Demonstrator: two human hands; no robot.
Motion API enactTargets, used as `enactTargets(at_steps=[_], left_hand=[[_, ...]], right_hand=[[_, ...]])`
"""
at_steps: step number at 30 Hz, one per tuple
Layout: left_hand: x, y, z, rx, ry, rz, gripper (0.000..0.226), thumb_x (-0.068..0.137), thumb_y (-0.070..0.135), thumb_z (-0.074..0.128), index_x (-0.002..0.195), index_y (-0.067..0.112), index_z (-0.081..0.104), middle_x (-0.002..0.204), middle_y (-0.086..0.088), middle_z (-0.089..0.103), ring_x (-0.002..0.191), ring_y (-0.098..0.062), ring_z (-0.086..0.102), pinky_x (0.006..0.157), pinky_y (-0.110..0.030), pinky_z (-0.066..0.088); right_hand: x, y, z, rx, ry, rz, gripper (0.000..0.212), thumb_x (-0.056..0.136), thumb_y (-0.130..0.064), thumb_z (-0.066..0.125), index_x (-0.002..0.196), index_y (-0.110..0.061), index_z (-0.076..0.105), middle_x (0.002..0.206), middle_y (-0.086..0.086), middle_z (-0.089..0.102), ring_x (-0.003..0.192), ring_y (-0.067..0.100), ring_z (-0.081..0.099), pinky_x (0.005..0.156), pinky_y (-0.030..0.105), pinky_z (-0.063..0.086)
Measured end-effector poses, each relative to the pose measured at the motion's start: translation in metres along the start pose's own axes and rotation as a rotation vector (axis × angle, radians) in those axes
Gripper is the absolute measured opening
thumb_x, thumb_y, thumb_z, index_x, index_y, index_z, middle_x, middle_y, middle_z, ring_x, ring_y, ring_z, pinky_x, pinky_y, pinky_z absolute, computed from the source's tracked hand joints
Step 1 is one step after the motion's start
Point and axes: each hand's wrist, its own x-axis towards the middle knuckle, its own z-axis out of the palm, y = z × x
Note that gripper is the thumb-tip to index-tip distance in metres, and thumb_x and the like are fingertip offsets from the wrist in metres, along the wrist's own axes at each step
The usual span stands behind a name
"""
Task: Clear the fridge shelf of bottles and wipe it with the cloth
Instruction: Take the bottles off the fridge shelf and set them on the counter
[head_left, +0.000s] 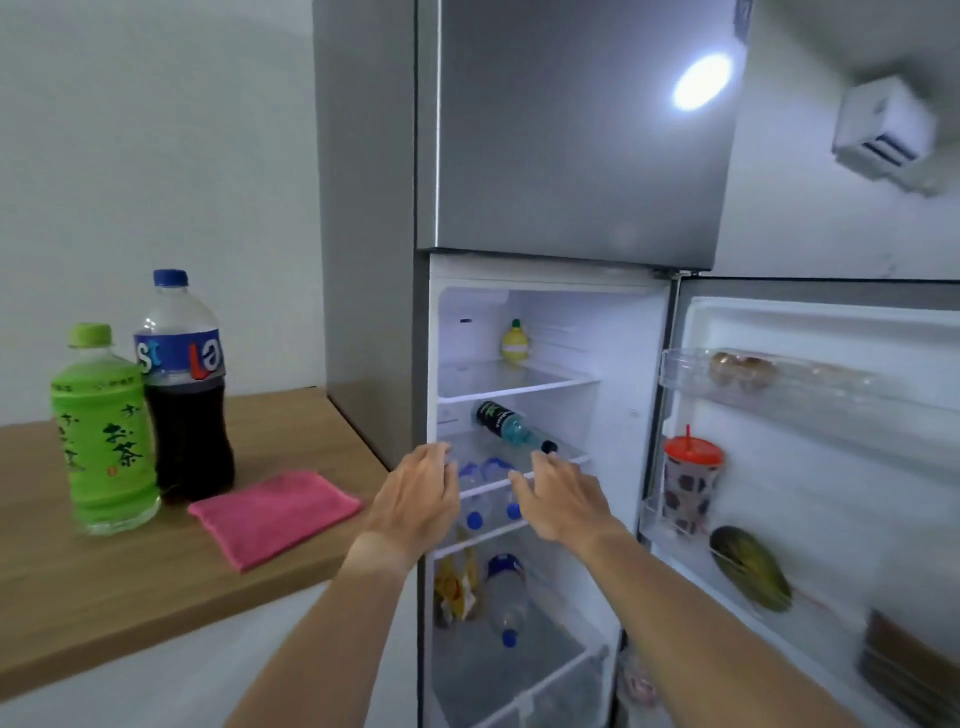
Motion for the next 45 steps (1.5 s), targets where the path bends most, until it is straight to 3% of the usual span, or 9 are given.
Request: enactTargets(at_steps=[3, 9, 15, 20, 23, 28, 33, 38, 45], left_hand=[[0.005, -0.007, 0.051, 0.004, -0.041, -0.017, 0.030, 0.103, 0.022, 0.031, 0.111, 0.014, 0.058, 0.111, -0.003, 0.064, 0.101, -0.017, 0.060, 0.093, -0.029, 0.047], [0.046, -0.023, 0.169, 0.355, -0.210, -0.074, 0.028, 0.101, 0.021, 0.034, 0.119, 0.010, 0.053, 0.121, -0.011, 0.053, 0.107, -0.025, 0.054, 0.092, -0.036, 0.046], [0.105, -0.087, 0.248, 0.344, -0.168, -0.486, 0.046, 0.097, 0.039, 0.033, 0.130, 0.011, 0.047, 0.133, -0.013, 0.048, 0.121, -0.031, 0.044, 0.106, -0.047, 0.035], [0.105, -0.117, 0.286, 0.535, -0.094, -0.385, 0.063, 0.091, 0.048, 0.028, 0.129, 0.005, 0.055, 0.126, -0.018, 0.058, 0.113, -0.036, 0.052, 0.096, -0.047, 0.040], [0.106, -0.129, 0.295, 0.561, -0.047, -0.310, 0.064, 0.092, 0.048, 0.031, 0.128, 0.003, 0.058, 0.124, -0.017, 0.061, 0.111, -0.035, 0.056, 0.096, -0.046, 0.043], [0.106, -0.140, 0.297, 0.597, -0.052, -0.247, 0.060, 0.092, 0.046, 0.041, 0.126, 0.001, 0.061, 0.123, -0.019, 0.064, 0.111, -0.036, 0.060, 0.095, -0.046, 0.046], [0.106, -0.136, 0.290, 0.569, -0.070, -0.259, 0.064, 0.091, 0.046, 0.032, 0.130, 0.003, 0.058, 0.127, -0.018, 0.062, 0.113, -0.033, 0.059, 0.097, -0.044, 0.047], [0.110, -0.120, 0.269, 0.507, -0.185, -0.319, 0.064, 0.095, 0.046, 0.028, 0.148, 0.009, 0.033, 0.150, -0.013, 0.038, 0.137, -0.029, 0.036, 0.115, -0.042, 0.030], [0.088, -0.075, 0.212, 0.554, -0.289, -0.228, 0.055, 0.100, 0.026, 0.024, 0.150, 0.002, 0.026, 0.156, -0.019, 0.027, 0.145, -0.033, 0.024, 0.122, -0.044, 0.018]], right_hand=[[0.010, 0.033, 0.010, -0.028, -0.017, 0.055, 0.044, 0.105, -0.046, 0.034, 0.121, -0.010, 0.052, 0.128, 0.014, 0.058, 0.116, 0.033, 0.055, 0.097, 0.045, 0.042], [0.072, 0.093, 0.074, -0.039, -0.055, 0.155, 0.047, 0.106, -0.047, 0.034, 0.127, -0.008, 0.052, 0.129, 0.014, 0.057, 0.117, 0.032, 0.055, 0.095, 0.045, 0.041], [0.180, 0.131, 0.139, 0.044, -0.046, 0.175, 0.046, 0.106, -0.049, 0.035, 0.126, -0.010, 0.051, 0.129, 0.014, 0.057, 0.115, 0.032, 0.054, 0.096, 0.046, 0.042], [0.246, 0.139, 0.181, 0.126, 0.042, 0.208, 0.043, 0.104, -0.039, 0.046, 0.137, -0.011, 0.041, 0.133, 0.014, 0.051, 0.120, 0.035, 0.052, 0.095, 0.047, 0.042], [0.280, 0.149, 0.190, 0.109, 0.043, 0.232, 0.049, 0.100, -0.028, 0.056, 0.142, -0.008, 0.040, 0.140, 0.017, 0.047, 0.125, 0.039, 0.051, 0.099, 0.049, 0.043], [0.295, 0.143, 0.200, -0.030, 0.160, 0.196, 0.046, 0.102, -0.046, 0.053, 0.110, -0.003, 0.064, 0.112, 0.019, 0.070, 0.108, 0.039, 0.062, 0.089, 0.043, 0.045], [0.273, 0.118, 0.204, 0.094, 0.187, 0.141, 0.024, 0.105, -0.020, 0.050, 0.106, 0.000, 0.062, 0.102, 0.018, 0.068, 0.096, 0.036, 0.065, 0.072, 0.037, 0.043], [0.245, 0.103, 0.157, 0.186, 0.299, 0.009, 0.018, 0.103, -0.017, 0.054, 0.110, 0.000, 0.057, 0.098, 0.017, 0.065, 0.092, 0.033, 0.065, 0.069, 0.032, 0.039], [0.186, 0.081, 0.074, 0.095, 0.316, -0.145, 0.014, 0.103, -0.020, 0.054, 0.097, -0.014, 0.045, 0.088, 0.008, 0.059, 0.077, 0.024, 0.053, 0.059, 0.025, 0.030]])
